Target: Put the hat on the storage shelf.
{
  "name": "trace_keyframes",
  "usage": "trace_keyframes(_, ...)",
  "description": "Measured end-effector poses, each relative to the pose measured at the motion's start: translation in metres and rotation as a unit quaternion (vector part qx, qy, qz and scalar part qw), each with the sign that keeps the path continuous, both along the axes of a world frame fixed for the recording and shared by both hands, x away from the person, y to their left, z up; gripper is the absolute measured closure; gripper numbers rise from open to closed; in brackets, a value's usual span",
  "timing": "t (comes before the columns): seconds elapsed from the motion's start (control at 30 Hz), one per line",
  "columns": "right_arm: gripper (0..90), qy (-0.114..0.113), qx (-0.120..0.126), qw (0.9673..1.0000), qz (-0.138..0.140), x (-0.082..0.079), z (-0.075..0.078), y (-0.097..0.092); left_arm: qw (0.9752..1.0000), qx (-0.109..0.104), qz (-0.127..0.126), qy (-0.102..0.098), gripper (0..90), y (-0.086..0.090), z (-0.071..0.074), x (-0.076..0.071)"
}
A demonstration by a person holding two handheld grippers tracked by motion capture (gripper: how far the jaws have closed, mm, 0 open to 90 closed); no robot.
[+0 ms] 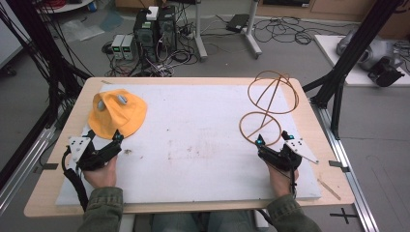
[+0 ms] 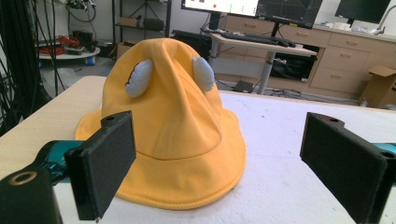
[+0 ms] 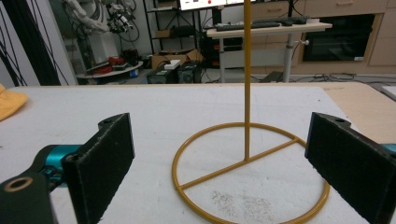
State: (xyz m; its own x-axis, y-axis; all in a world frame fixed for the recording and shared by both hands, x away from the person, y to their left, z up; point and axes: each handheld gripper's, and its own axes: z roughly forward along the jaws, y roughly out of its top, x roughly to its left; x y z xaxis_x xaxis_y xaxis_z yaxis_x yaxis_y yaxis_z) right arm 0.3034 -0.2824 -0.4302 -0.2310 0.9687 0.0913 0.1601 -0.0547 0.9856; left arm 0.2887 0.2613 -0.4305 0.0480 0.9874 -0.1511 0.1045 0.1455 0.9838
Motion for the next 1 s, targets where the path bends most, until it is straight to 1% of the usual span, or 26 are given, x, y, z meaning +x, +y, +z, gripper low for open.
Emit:
trace_keyframes(0.13, 7.9, 0.001, 0.001, 1.0000, 0.001, -0.0005, 0.0001, 0.0004, 1.0000, 0.001, -0.001, -0.001, 10.9, -0.0016, 0.0005, 0.0005)
trace_keyframes(0.23, 7.9, -0.002, 0.000, 1.0000, -0.001, -0.0009, 0.0004, 0.0001, 1.0000, 0.001, -0.004, 0.002, 10.9, -0.0018, 0.0005, 0.0011)
trace_keyframes(0.37, 7.8, -0.004, -0.001, 1.0000, 0.000, -0.0016, 0.0005, 0.0006, 1.0000, -0.003, -0.008, 0.000, 10.9, -0.0016, 0.0008, 0.0014)
trace_keyframes(0.6, 7.8, -0.005, -0.001, 1.0000, 0.001, -0.0021, 0.0007, 0.0010, 1.0000, 0.003, -0.004, 0.000, 10.9, -0.0017, 0.0012, 0.0012)
trace_keyframes(0.67, 7.8, -0.006, -0.001, 1.0000, 0.002, -0.0013, 0.0005, 0.0004, 1.0000, 0.006, -0.002, -0.005, 10.9, -0.0029, 0.0020, 0.0013)
trace_keyframes(0.73, 7.8, -0.002, 0.002, 1.0000, 0.002, -0.0017, 0.0004, 0.0011, 0.9999, 0.010, -0.003, -0.004, 10.9, -0.0031, 0.0023, 0.0013)
trace_keyframes(0.83, 7.9, -0.002, -0.001, 1.0000, 0.005, -0.0014, 0.0002, 0.0010, 0.9999, 0.012, -0.006, -0.005, 10.9, -0.0049, 0.0025, 0.0022)
trace_keyframes(0.9, 7.8, -0.002, -0.001, 1.0000, 0.005, -0.0015, 0.0002, 0.0010, 0.9999, 0.012, -0.006, -0.004, 10.9, -0.0057, 0.0025, 0.0025)
trace_keyframes(1.0, 7.8, 0.000, 0.000, 1.0000, 0.004, -0.0017, 0.0001, 0.0010, 0.9999, 0.011, -0.005, -0.009, 10.9, -0.0064, 0.0044, 0.0024)
